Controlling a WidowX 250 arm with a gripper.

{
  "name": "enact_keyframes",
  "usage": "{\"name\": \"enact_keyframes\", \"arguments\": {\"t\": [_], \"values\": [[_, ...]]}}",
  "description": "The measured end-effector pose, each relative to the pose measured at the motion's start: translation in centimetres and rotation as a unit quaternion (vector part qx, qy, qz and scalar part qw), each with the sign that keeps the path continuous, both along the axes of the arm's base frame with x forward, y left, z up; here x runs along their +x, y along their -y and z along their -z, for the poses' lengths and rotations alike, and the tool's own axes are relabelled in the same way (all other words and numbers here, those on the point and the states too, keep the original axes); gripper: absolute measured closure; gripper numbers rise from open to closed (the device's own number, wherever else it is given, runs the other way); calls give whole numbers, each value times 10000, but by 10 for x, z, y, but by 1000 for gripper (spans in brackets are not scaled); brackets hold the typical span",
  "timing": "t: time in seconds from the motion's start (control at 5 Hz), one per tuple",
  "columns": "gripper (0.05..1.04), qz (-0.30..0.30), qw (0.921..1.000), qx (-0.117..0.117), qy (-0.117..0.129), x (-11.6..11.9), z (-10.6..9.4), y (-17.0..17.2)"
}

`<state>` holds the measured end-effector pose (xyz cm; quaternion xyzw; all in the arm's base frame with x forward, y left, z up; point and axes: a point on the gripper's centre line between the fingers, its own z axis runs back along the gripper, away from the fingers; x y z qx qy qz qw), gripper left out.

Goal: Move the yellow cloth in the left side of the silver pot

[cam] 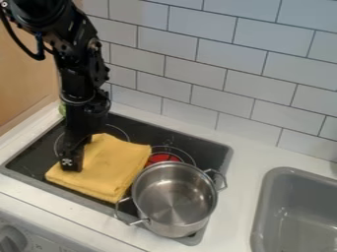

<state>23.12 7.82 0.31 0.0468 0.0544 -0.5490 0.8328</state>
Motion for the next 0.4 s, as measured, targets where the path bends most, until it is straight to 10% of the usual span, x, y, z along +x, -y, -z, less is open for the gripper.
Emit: {"name": "enact_keyframes", "arguments": {"t": [0.4], "values": [[85, 37, 9992, -378, 118, -1, -10, 4]]}}
